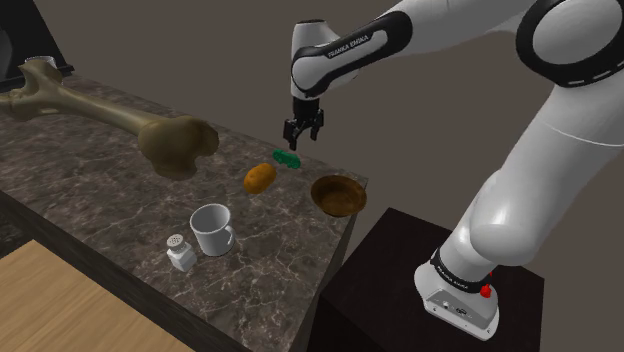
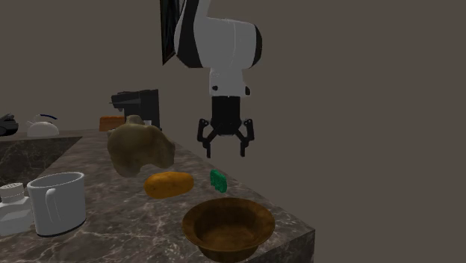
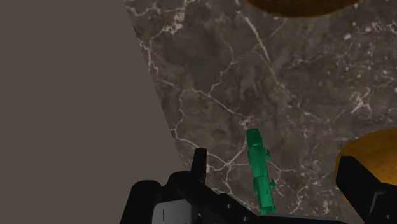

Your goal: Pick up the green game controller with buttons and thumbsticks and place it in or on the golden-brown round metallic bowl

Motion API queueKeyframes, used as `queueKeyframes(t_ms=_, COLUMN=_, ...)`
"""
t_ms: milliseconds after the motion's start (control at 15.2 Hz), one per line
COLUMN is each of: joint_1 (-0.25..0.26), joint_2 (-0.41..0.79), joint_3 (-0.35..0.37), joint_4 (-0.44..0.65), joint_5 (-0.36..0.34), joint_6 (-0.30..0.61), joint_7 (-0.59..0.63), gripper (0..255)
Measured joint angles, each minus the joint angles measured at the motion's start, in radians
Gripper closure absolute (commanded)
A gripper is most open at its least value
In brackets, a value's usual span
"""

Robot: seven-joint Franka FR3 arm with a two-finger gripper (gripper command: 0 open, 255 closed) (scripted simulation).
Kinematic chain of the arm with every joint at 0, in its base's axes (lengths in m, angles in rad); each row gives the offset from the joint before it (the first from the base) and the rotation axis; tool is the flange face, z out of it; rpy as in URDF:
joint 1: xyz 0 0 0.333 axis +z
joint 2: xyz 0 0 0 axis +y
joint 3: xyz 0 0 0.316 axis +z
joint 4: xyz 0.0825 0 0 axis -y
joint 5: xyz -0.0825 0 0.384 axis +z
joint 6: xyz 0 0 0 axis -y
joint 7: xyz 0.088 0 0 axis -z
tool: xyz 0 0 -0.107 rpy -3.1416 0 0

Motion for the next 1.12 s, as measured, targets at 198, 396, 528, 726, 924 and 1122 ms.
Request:
queueKeyframes(t_ms=198, joint_1=0.003, joint_2=0.109, joint_3=0.003, joint_4=0.067, joint_5=0.008, joint_6=0.039, joint_7=0.002, gripper=0)
queueKeyframes(t_ms=396, joint_1=0.004, joint_2=0.21, joint_3=0.006, joint_4=0.136, joint_5=0.015, joint_6=0.069, joint_7=0.001, gripper=0)
queueKeyframes(t_ms=528, joint_1=0.004, joint_2=0.236, joint_3=0.007, joint_4=0.138, joint_5=0.017, joint_6=0.093, joint_7=0.0, gripper=0)
queueKeyframes(t_ms=726, joint_1=0.002, joint_2=0.263, joint_3=0.006, joint_4=0.134, joint_5=0.019, joint_6=0.124, joint_7=-0.003, gripper=0)
queueKeyframes(t_ms=924, joint_1=0.004, joint_2=0.276, joint_3=0.007, joint_4=0.12, joint_5=0.019, joint_6=0.151, joint_7=-0.002, gripper=0)
queueKeyframes(t_ms=1122, joint_1=0.004, joint_2=0.279, joint_3=0.007, joint_4=0.119, joint_5=0.019, joint_6=0.156, joint_7=-0.002, gripper=0)
